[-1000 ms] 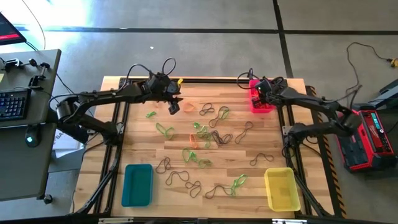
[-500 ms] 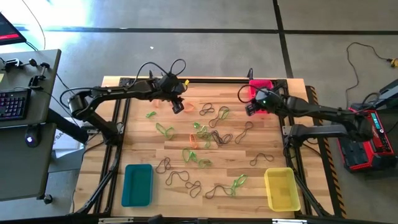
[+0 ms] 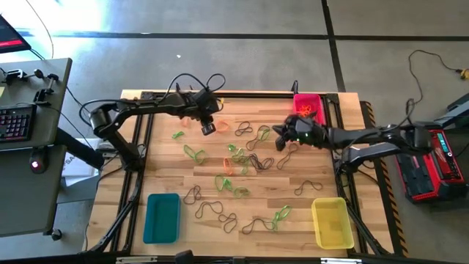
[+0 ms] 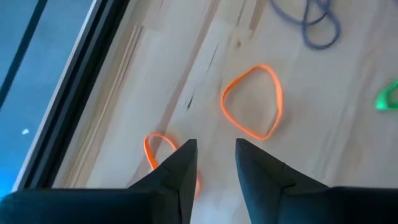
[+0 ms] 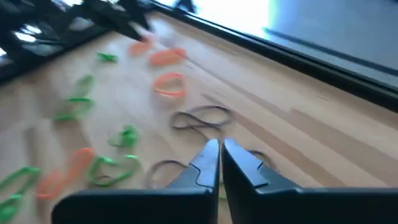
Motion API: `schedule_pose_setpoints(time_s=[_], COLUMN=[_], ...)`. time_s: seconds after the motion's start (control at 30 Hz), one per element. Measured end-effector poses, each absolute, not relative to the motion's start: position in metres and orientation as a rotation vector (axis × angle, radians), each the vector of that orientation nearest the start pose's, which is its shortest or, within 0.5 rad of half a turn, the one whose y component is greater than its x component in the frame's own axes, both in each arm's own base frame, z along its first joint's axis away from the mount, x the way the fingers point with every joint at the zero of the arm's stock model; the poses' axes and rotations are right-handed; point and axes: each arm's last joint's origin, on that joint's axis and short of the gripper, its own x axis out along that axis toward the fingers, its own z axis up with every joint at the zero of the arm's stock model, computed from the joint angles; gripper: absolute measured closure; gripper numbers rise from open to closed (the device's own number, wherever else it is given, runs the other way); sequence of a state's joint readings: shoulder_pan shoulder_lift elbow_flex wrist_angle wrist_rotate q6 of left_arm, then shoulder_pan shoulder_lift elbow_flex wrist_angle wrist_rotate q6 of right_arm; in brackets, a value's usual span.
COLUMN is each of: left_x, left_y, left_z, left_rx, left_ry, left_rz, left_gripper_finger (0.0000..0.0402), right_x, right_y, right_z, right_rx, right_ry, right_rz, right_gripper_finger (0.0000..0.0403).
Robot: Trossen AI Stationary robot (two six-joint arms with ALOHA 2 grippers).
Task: Sort rubber bands into baskets
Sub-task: Put the orange rubber band into the red bin
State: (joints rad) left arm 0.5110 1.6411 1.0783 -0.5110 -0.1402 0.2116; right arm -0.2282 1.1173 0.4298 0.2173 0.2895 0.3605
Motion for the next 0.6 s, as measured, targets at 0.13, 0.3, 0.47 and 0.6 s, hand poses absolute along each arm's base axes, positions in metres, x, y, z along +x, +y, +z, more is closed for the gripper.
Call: schedule_pose_setpoints(time_s=[0.13, 0.3, 0.47, 0.6], left_x=[0.281, 0.282, 0.282, 0.281], left_y=[0.164, 0.166, 0.174, 0.184], left_z=[0.198, 0.190, 0.178, 0.167], left_rx=[-0.011, -0.026, -0.069, -0.127], left_ry=[1.146, 1.170, 1.188, 1.196], left_rz=[0.485, 0.487, 0.499, 0.499], left_gripper_finger=[0.0322, 0.0320, 0.0286, 0.0259], right_x=[0.208, 0.203, 0.202, 0.202], right_y=[-0.043, -0.030, -0.024, -0.022], right_z=[0.179, 0.170, 0.167, 0.167], right_rx=[0.339, 0.328, 0.337, 0.334], right_ry=[0.287, 0.276, 0.277, 0.279], right_rz=[-0.541, -0.542, -0.545, -0.534], right_gripper_finger=[0.0385, 0.0400, 0.0399, 0.0402])
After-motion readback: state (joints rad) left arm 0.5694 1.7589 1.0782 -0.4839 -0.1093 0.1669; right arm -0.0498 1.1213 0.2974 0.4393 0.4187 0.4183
